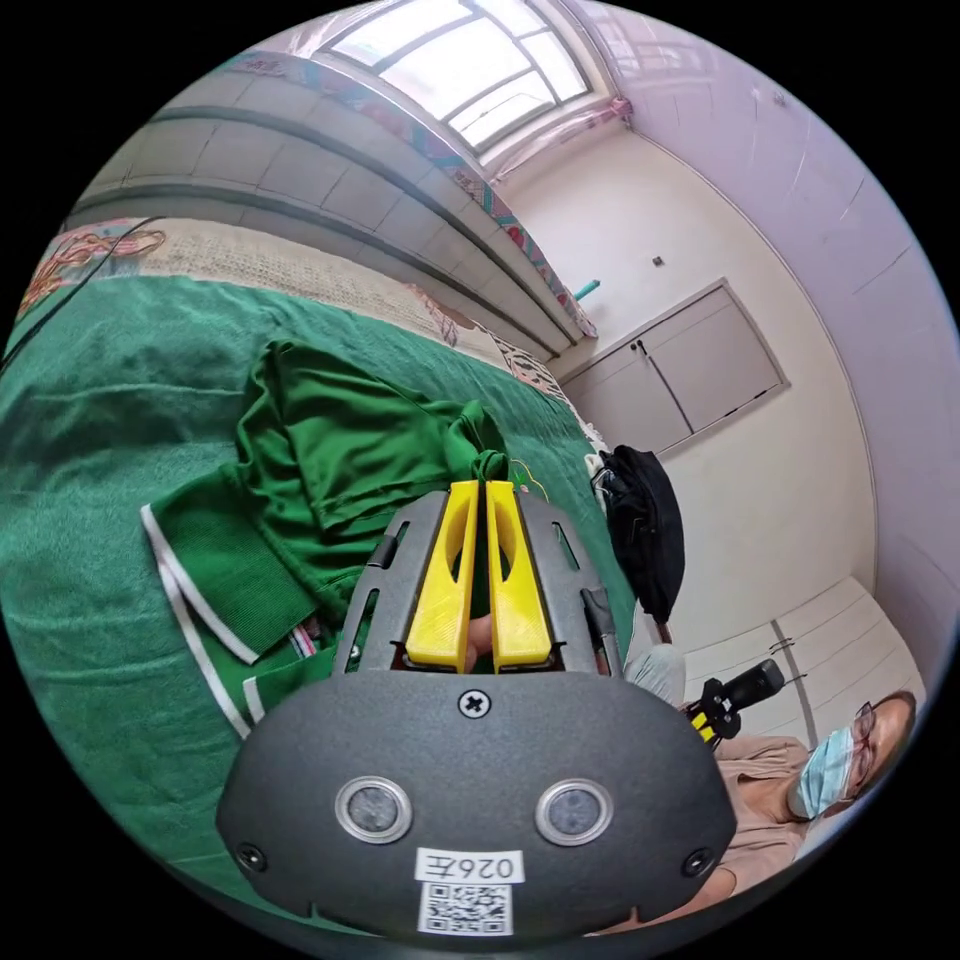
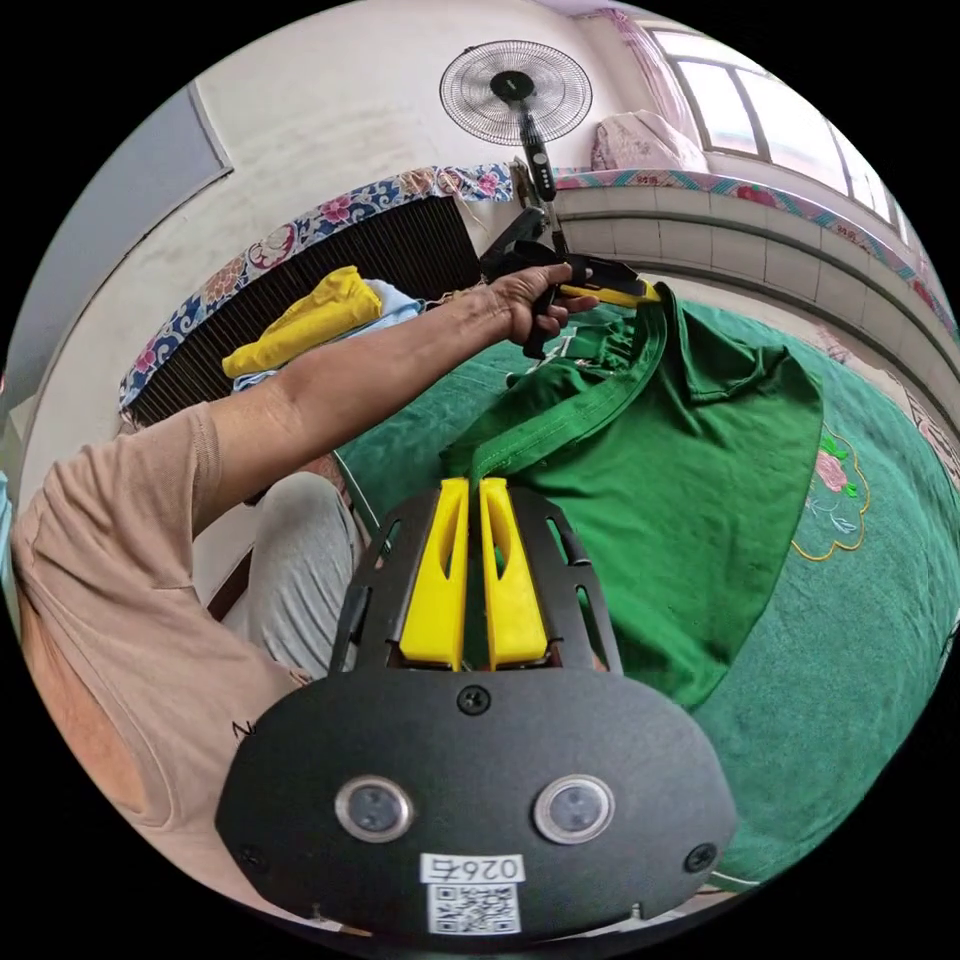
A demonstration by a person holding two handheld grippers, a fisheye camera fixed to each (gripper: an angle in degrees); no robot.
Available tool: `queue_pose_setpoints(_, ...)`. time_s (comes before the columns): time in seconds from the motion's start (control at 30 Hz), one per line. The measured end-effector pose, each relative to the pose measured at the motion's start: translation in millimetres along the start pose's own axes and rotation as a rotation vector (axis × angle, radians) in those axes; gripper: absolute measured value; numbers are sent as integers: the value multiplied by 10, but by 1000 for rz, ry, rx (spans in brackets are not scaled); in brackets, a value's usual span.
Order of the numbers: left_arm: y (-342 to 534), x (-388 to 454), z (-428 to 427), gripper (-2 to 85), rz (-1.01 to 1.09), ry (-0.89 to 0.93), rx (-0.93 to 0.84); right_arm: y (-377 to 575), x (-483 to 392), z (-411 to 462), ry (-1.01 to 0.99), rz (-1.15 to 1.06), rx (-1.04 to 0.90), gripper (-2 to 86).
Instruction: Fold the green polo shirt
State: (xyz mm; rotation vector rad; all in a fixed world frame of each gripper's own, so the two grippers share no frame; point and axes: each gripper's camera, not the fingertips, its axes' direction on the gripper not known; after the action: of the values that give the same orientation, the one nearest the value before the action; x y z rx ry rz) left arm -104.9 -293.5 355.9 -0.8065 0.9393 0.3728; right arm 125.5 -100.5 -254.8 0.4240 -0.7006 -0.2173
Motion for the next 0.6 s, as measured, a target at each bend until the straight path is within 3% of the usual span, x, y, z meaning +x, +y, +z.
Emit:
queue_pose_setpoints(0.2,602,-650,-34,10,5,21,18,-393,-471,1078,-6,-56,-74,6)
queue_pose_setpoints(0.3,906,-974,-74,65,-4,94,6,-465,-745,1740,-19,-179,-240,84)
queue_pose_setpoints(0.37,1141,-1076,-224,81,28,108,18,-424,-890,2069,-139,-236,-369,119)
queue_pose_setpoints(0.47,1401,-925,-374,81,119,-33,16,-414,-746,2045,-191,-208,-313,123)
queue_pose_setpoints(0.6,1578,-597,-209,132,244,-179,21,-633,64,1930,-45,-47,-158,112)
